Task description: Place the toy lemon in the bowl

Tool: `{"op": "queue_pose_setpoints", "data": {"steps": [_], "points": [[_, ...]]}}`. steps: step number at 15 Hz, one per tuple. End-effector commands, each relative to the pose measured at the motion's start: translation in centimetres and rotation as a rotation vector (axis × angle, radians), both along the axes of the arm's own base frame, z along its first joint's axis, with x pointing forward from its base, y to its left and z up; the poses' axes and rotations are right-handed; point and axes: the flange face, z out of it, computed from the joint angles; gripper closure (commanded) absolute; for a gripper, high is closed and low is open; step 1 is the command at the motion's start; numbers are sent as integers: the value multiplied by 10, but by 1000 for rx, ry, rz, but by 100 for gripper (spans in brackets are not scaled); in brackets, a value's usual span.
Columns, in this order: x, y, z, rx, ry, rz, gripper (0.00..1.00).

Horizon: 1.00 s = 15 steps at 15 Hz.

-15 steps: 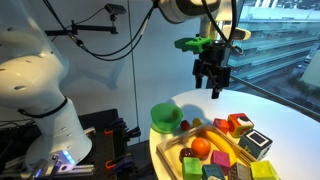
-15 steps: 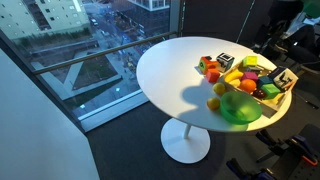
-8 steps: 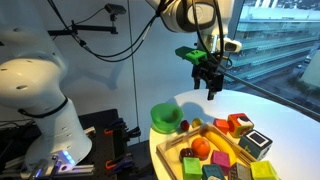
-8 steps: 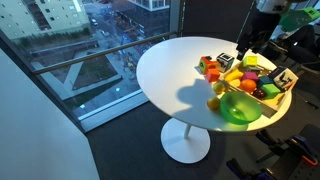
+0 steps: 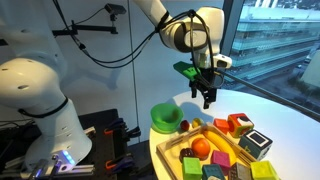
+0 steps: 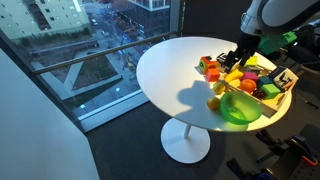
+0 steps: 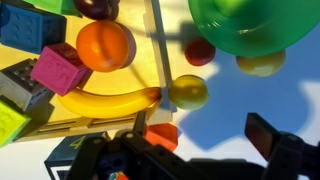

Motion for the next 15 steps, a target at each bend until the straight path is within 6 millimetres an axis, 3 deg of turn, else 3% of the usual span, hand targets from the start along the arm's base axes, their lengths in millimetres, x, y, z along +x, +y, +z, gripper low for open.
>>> {"op": "queue_pose_setpoints", "data": {"steps": [1, 5, 15], "points": [[0, 7, -23, 2, -10, -5, 0], [0, 9, -46, 7, 12, -6, 0], [-2, 7, -53, 8, 36, 19, 0]]}}
